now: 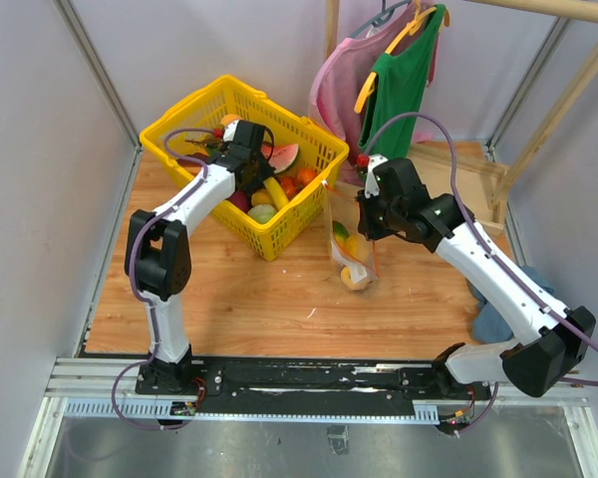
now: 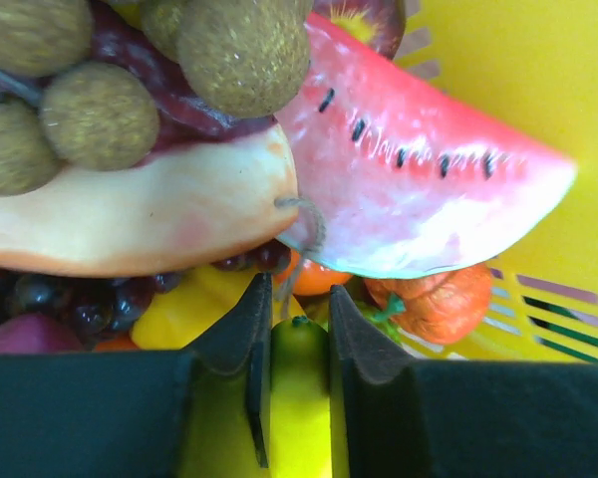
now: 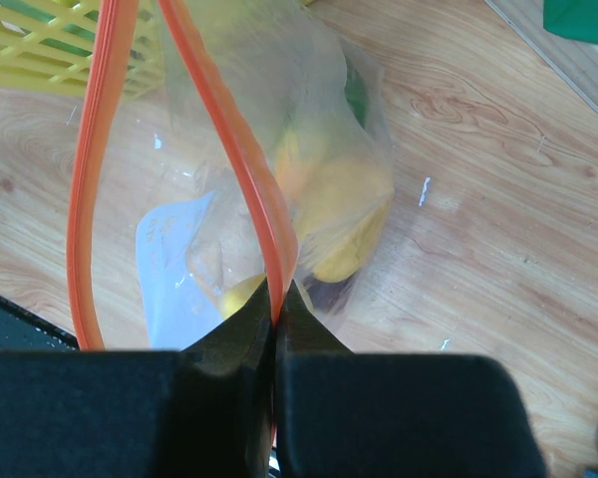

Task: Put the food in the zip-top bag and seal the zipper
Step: Pick up the fake fruit from the bin.

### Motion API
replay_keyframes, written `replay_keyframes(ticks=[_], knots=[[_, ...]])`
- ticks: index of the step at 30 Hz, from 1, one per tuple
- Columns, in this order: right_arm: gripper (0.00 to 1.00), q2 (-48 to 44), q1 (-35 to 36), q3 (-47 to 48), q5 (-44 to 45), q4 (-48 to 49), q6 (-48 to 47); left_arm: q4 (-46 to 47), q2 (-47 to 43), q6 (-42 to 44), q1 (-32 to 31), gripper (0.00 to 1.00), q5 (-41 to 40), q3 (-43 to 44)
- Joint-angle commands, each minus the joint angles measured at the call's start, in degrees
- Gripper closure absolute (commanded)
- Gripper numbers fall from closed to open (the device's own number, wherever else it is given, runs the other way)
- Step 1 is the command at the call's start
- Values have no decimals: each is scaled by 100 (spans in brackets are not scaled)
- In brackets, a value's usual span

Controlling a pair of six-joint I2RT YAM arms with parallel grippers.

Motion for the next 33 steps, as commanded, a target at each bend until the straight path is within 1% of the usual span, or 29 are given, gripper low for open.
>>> replay_keyframes(ticks=[1, 4, 12, 24, 29, 33], knots=[[99, -200, 70, 6, 73, -6, -38, 210, -619, 267, 43, 95, -30, -184], [99, -221, 70, 5, 60, 8, -31, 212, -846, 361, 35, 99, 34, -293], [100, -246, 70, -14, -55, 41, 12, 306, -1311, 623, 38, 100, 237, -657], [99, -328, 70, -72, -96, 127, 91, 1783, -2792, 1165, 19, 100, 987, -1498], [99, -312, 70, -69, -137, 176, 168, 2240, -3270, 1620, -301, 100, 963, -1706], [99, -298, 70, -61, -131, 214, 255, 2502, -3630, 1819, -750, 100, 715, -1756]])
